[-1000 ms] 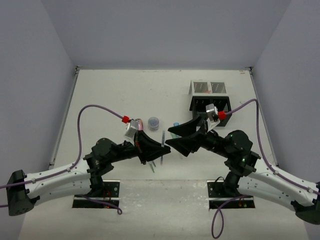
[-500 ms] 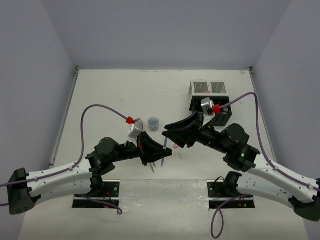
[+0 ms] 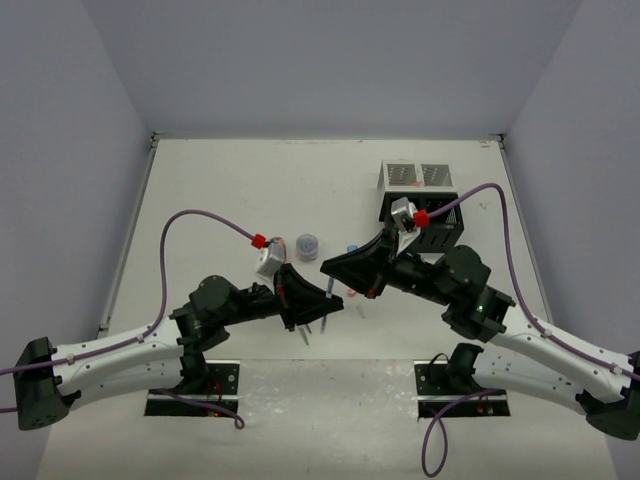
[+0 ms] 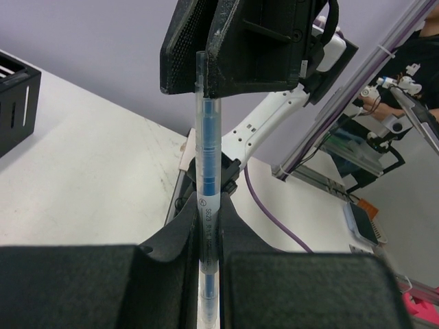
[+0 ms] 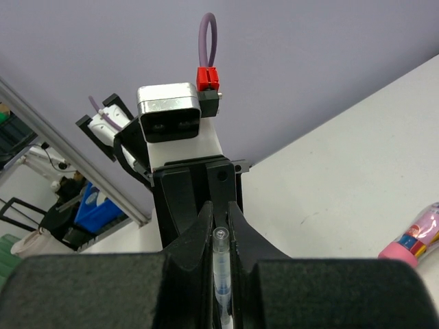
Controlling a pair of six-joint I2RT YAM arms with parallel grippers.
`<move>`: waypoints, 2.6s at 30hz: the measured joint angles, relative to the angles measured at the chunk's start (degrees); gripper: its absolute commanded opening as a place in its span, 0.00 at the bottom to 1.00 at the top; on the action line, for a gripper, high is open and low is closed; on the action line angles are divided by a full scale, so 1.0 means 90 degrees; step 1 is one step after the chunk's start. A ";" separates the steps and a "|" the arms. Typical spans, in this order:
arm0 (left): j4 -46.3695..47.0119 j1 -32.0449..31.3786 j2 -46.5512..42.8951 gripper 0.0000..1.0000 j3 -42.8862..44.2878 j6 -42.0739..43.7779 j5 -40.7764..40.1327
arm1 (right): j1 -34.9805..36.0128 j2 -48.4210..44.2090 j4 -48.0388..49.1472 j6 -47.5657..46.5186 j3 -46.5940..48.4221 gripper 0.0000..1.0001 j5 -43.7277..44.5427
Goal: Sort the stationery into containers
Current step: Close the pen cap on the pen.
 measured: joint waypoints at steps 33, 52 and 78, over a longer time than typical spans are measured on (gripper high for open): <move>-0.3764 -0.0045 -0.0253 0.00 0.1497 0.1234 -0.0622 | 0.0146 0.0192 0.2960 0.0601 -0.1752 0.00 0.0560; -0.1968 0.0055 -0.0278 0.00 0.0903 0.1510 -0.0088 | 0.0469 -0.0935 -0.0982 0.0022 -0.0886 0.45 0.1146; -0.1469 0.0091 -0.0079 0.00 0.0593 0.1322 -0.0196 | 0.0469 -0.1210 -0.0916 -0.0189 -0.0733 0.56 0.1288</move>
